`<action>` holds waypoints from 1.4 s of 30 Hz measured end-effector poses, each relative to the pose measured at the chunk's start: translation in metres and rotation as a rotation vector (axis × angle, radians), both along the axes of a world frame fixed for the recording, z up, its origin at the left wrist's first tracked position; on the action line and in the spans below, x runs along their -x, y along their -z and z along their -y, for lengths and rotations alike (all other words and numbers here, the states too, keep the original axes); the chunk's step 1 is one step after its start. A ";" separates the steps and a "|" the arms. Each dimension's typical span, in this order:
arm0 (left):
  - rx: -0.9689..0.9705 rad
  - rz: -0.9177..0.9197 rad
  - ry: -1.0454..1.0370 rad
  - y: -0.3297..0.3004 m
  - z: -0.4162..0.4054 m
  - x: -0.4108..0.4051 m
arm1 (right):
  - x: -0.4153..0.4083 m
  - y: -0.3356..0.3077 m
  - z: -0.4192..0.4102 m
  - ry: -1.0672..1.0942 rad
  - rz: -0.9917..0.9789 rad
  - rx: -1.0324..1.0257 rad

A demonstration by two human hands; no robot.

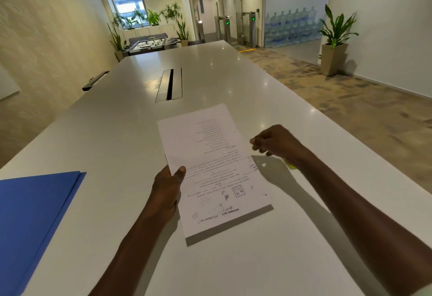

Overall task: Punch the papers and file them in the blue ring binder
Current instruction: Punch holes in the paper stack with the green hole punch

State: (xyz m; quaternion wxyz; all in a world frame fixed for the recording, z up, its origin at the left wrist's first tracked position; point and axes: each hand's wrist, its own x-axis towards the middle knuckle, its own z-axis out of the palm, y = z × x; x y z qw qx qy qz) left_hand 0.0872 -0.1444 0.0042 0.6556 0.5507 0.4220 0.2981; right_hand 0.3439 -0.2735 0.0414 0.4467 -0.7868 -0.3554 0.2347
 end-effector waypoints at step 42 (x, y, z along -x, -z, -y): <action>-0.162 -0.238 -0.098 -0.015 -0.099 0.102 | 0.125 0.009 -0.074 0.234 -0.099 -0.064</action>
